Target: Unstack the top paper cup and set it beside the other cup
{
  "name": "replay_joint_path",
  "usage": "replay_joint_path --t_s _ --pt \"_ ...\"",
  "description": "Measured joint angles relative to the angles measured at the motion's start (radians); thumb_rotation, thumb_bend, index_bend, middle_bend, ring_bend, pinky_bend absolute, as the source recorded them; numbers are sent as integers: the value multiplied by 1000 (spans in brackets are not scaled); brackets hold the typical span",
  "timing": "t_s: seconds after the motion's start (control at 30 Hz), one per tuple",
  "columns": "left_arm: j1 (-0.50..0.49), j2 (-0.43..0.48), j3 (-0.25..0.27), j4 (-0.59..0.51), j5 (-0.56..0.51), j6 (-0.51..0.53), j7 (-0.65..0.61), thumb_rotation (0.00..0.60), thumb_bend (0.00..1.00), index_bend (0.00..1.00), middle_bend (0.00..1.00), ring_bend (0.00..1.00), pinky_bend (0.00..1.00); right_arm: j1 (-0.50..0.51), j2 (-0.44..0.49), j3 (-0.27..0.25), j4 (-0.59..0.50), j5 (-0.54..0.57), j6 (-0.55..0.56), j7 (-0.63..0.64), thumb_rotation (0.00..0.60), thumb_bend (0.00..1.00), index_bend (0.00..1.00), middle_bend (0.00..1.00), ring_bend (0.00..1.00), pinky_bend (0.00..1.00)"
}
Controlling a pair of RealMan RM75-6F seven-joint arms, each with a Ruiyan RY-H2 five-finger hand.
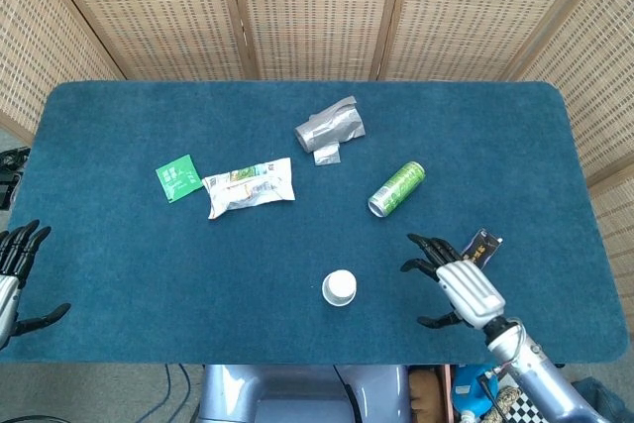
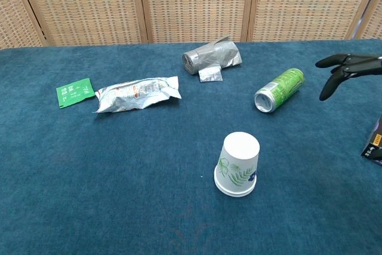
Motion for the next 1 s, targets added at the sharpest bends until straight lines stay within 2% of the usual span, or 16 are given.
replay_joint_path --t_s 0.13,0.37,0.53,1.0 --pt "-1 6 -2 4 -5 -3 -17 600 115 0 0 0 0 42 -67 35 -8 135 -30 -98 600 163 340 0 0 0" --pt "-4 14 -1 7 -6 -7 -40 600 116 0 0 0 0 102 -186 71 -23 352 -32 -284 600 199 340 0 0 0" --pt "-4 19 -1 8 -5 -7 -54 600 116 0 0 0 0 143 -266 79 -33 468 -10 -400 600 222 340 0 0 0" --pt "-8 33 -1 14 -5 -10 -89 600 115 0 0 0 0 237 -418 110 -15 669 62 -531 600 238 340 0 0 0"
